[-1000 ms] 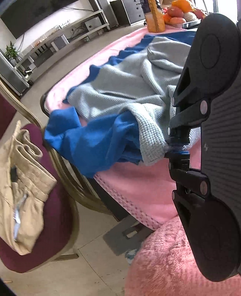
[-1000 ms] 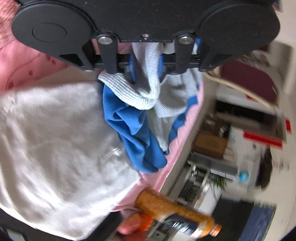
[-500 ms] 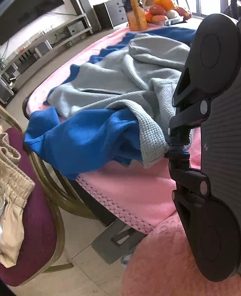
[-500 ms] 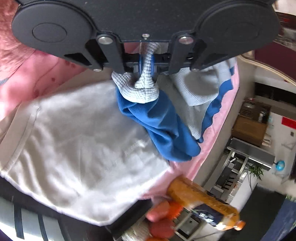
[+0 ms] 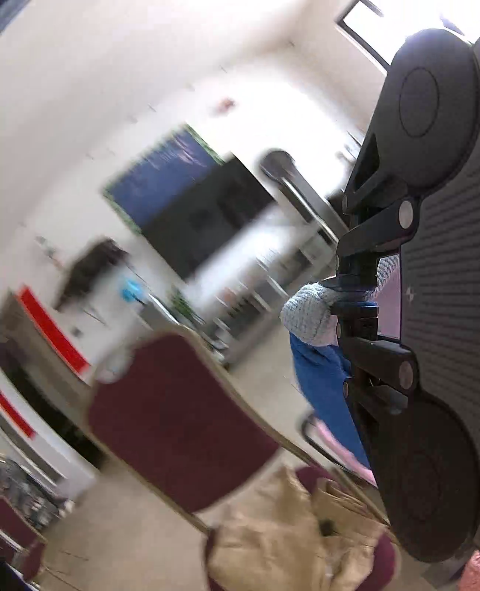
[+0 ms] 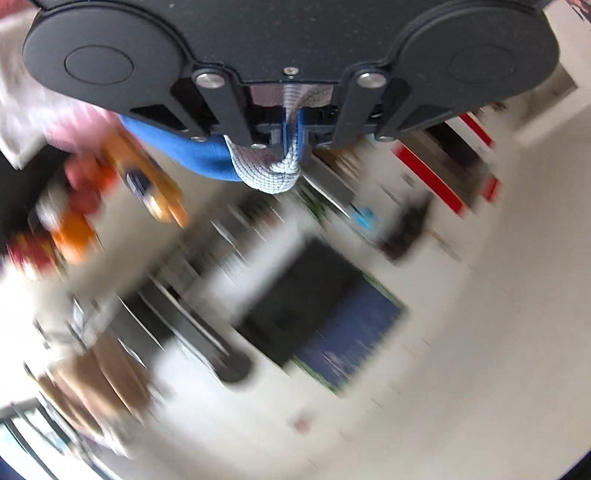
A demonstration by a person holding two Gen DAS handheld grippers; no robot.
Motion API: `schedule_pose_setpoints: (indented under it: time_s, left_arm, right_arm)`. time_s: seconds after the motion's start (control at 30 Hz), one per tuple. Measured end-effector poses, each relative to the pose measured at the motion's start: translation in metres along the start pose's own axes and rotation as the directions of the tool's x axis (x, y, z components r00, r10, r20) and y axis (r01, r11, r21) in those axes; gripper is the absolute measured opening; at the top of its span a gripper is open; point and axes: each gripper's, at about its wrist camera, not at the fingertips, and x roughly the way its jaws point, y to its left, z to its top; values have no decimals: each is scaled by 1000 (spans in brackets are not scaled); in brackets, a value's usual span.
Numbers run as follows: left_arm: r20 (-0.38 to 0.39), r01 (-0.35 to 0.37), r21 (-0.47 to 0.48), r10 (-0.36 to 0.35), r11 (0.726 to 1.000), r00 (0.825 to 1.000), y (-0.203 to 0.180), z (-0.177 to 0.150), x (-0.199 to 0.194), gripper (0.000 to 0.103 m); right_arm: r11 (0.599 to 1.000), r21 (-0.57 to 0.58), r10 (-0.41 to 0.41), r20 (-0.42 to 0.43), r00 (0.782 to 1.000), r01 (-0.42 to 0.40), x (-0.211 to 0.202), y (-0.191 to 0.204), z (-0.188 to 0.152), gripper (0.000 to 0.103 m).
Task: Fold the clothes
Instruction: 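Lift the sweater again with both tools and lay it flat on the bed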
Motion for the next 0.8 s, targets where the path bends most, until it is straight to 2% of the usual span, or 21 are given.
schedule_pose_setpoints:
  time_s: [0.13,0.2,0.33,0.43,0.5,0.57,0.67,0.73,0.8]
  left_arm:
    - [41,83,40,-85,996,996,-25,7,-43,3]
    - [56,108,66,-111,992,992,-36,8,-56,3]
    - [35,88,92,-91,992,995,-47,9,-43,3]
    - [-32,-18,104,21,994,999,-36,4,10,3]
    - [-80,-94,116,104,989,991,-27,1,48,3]
    - [-126,-170,131,186,977,974,-18,-3,87,3]
    - [-189,-265,146,289,953,938,-5,-4,141,2]
    - [-178,-249,130,270,960,946,-10,12,158,2]
    - [-104,-192,163,210,968,972,-30,22,149,3]
  right_arm:
    - [994,-30,103,74,992,-101,-51,20,19,5]
    - [992,-56,121,98,988,-116,-61,26,22,5]
    - [985,-104,150,135,979,-136,-76,36,28,5]
    - [990,-111,97,92,991,-86,-47,29,23,5]
    - [992,-120,39,48,998,-33,-17,21,13,5]
    - [991,-130,-28,-6,1000,27,26,7,1,5]
    - [990,-103,-101,-83,991,92,93,-10,-12,5]
    - [990,-78,-126,-118,985,118,127,-11,-14,5]
    - [993,-71,-100,-107,989,93,141,-1,-5,5]
